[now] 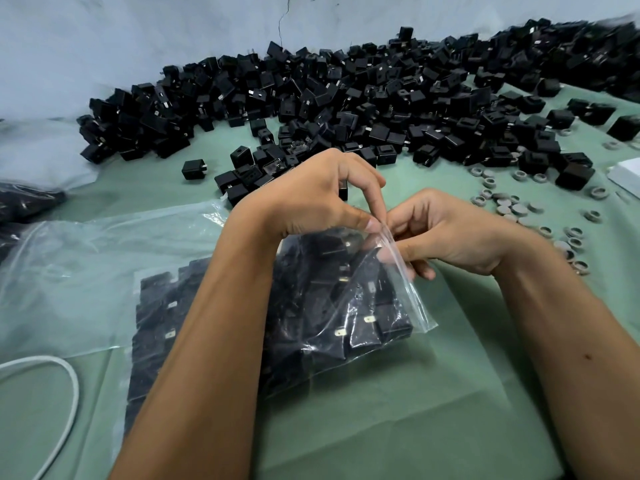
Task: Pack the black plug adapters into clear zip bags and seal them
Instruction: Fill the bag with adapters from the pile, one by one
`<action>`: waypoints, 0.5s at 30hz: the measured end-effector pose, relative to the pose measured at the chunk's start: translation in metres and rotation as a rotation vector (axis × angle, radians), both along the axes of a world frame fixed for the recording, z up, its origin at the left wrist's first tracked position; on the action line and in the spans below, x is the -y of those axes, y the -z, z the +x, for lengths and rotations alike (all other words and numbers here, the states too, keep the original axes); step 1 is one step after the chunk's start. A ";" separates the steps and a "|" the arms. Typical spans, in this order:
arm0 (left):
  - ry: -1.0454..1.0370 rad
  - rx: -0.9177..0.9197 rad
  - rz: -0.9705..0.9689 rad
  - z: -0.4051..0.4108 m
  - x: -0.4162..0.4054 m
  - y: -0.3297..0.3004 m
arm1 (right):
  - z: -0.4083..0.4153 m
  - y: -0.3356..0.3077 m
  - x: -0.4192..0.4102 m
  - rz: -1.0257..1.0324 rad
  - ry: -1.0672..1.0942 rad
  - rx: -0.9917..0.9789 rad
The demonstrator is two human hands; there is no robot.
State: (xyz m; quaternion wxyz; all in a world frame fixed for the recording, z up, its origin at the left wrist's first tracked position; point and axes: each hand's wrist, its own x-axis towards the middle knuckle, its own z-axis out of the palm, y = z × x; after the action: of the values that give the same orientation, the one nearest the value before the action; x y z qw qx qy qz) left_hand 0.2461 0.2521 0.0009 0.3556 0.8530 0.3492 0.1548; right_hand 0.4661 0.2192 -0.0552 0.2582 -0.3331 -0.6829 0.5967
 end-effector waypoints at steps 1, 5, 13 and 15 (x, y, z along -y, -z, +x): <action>0.000 0.000 -0.001 0.000 0.000 0.000 | 0.001 0.000 0.000 -0.009 -0.002 0.003; -0.007 -0.006 -0.005 0.000 -0.001 0.001 | 0.000 -0.002 0.002 -0.043 -0.032 0.078; -0.008 -0.002 0.002 0.000 -0.001 -0.001 | -0.008 -0.004 0.005 -0.042 -0.090 0.070; -0.009 0.002 0.004 0.000 0.000 -0.001 | -0.007 -0.004 0.005 -0.027 -0.073 0.062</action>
State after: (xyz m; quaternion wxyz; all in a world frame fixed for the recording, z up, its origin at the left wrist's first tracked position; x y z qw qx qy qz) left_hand 0.2459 0.2523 0.0020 0.3537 0.8520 0.3524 0.1578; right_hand 0.4595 0.2141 -0.0512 0.2105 -0.3297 -0.6943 0.6041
